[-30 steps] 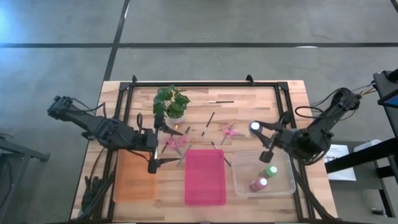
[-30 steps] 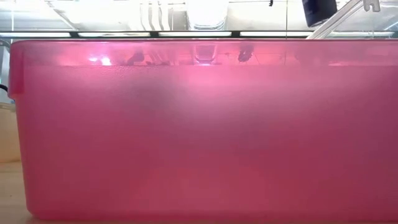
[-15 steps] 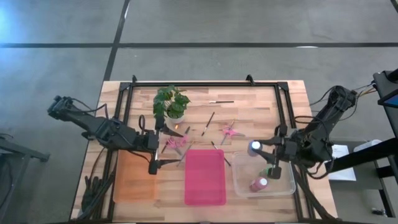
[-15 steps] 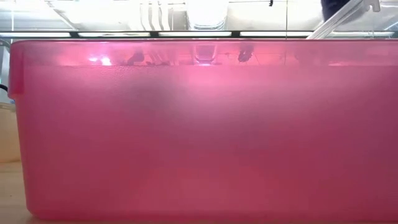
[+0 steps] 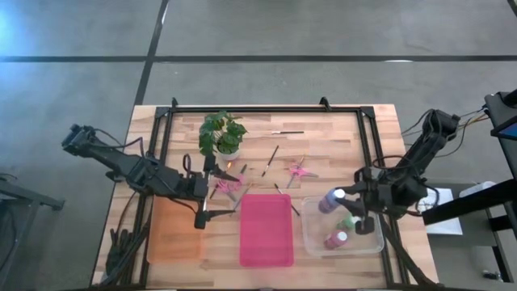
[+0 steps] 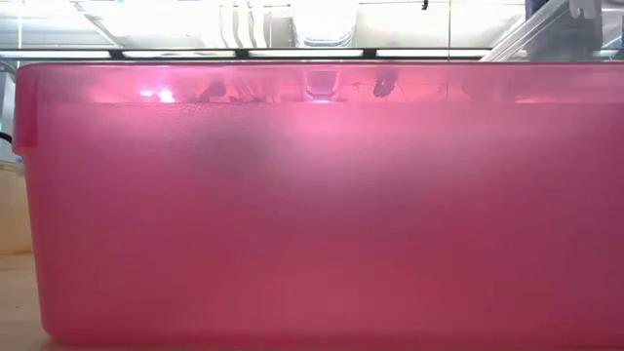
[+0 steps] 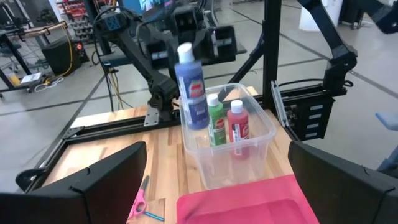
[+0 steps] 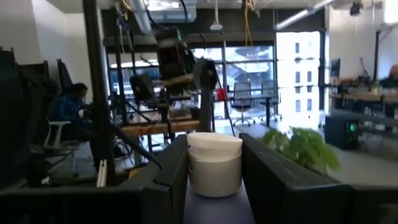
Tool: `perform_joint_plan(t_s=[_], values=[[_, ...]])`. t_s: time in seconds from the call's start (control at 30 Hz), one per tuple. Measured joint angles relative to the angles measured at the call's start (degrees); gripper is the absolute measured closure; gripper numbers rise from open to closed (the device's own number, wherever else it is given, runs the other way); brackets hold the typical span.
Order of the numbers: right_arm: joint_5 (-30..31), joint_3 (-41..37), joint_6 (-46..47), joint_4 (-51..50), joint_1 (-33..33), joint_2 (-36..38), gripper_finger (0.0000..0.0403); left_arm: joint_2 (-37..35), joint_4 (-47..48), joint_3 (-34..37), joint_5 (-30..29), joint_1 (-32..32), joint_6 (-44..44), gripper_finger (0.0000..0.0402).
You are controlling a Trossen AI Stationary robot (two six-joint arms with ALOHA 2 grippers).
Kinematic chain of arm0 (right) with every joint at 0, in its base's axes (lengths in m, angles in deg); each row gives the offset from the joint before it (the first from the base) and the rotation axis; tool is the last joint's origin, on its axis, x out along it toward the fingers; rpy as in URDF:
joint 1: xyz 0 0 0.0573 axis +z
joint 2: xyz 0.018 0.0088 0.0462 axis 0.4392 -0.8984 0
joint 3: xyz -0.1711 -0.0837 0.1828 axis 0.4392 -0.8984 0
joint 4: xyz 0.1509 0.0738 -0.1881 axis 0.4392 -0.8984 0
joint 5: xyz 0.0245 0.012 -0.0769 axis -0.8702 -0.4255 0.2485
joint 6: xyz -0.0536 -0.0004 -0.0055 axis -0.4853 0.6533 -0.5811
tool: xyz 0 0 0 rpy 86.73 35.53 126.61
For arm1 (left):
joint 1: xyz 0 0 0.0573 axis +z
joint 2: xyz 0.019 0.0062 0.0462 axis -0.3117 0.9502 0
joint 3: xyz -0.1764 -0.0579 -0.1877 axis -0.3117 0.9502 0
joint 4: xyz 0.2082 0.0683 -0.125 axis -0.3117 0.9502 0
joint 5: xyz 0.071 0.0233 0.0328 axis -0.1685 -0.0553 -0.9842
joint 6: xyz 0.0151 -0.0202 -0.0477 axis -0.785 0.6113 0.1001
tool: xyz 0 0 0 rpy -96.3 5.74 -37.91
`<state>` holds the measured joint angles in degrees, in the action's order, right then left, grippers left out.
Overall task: Pick & Place Paint Supplies
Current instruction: Put the purple paint bottle into the transparent bin
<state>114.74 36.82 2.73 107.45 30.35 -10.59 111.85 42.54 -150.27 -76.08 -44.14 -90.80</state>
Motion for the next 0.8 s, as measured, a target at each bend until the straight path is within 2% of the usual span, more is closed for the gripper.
perform_joint_plan(t_s=[0.13,0.33,0.8], values=[[-0.41,-2.35,4.11,0.32,0.01,-0.02,0.0292,0.09,-0.02,0.0,0.1,0.03,0.0,0.0002],[-1.77,-2.18,4.91,0.33,-0.02,-0.29,0.0292,0.09,-0.23,0.0,0.1,0.03,0.24,0.0002],[-1.64,-2.44,10.99,1.77,-0.02,-6.86,0.0292,0.09,-0.22,0.02,0.15,0.03,0.42,0.0002]])
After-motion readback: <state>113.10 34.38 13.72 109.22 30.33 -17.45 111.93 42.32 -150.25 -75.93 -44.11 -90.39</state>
